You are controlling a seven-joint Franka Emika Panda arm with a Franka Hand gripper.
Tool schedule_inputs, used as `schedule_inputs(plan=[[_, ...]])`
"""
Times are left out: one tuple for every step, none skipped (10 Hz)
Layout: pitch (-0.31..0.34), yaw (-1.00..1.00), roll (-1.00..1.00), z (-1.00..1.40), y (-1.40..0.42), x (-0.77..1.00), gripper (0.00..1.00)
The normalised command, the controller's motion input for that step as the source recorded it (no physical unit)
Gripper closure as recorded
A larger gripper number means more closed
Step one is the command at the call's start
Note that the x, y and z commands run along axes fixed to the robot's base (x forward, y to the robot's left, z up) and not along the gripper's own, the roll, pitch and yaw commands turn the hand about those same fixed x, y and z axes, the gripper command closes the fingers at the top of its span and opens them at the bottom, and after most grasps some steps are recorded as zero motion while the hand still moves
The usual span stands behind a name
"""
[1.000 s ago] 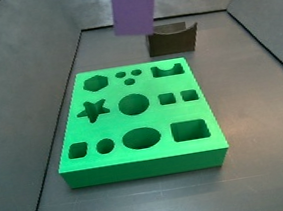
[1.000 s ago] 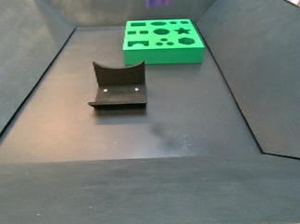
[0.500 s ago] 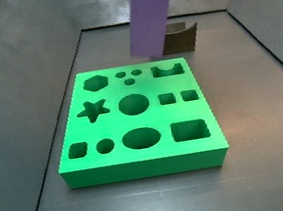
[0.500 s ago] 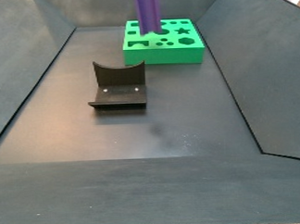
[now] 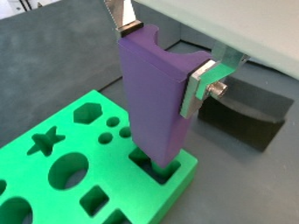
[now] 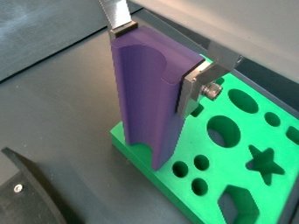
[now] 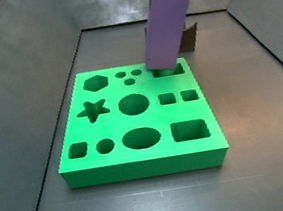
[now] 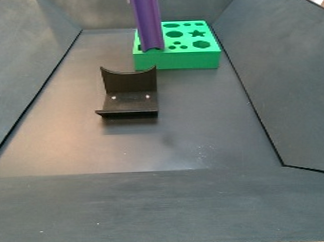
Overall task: Pick up the arch object. Move up. Place the arch object on the fixture. Regrasp the arch object. Move to above the board. Insert the arch object.
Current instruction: Insert the arch object.
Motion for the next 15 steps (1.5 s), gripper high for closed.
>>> schedule_inputs(plan=[[-0.05, 0.07, 0.03, -0.16, -0.09, 0.05, 1.0], [-0.051, 0.13, 0.06, -0.15, -0.06, 0.0, 1.0], [-0.061, 0.15, 0.06, -0.15, -0.04, 0.0, 1.0], [-0.05, 0.16, 0.09, -0.12, -0.1, -0.03, 1.0], [-0.054, 0.11, 0.09, -0.11, -0.17, 0.0, 1.0], [-0.067, 0.0, 0.09, -0.11, -0.25, 0.0, 1.0], [-0.087, 0.0, 0.09, -0.07, -0.21, 0.0, 1.0], [-0.107, -0.01, 0.08, -0.1, -0.17, 0.0, 1.0], [-0.123, -0.04, 0.08, -0.16, -0.13, 0.11, 1.0], [-0.216, -0.09, 0.09, -0.23, -0.11, 0.17, 1.0], [-0.309, -0.07, 0.14, -0.35, -0.07, 0.16, 1.0], [-0.471, -0.07, 0.15, -0.2, -0.05, -0.03, 1.0], [-0.467, -0.03, 0.15, -0.22, 0.0, -0.12, 1.0], [-0.474, 0.0, 0.14, -0.23, 0.0, -0.17, 1.0], [-0.47, 0.14, 0.1, -0.27, 0.14, -0.29, 1.0]])
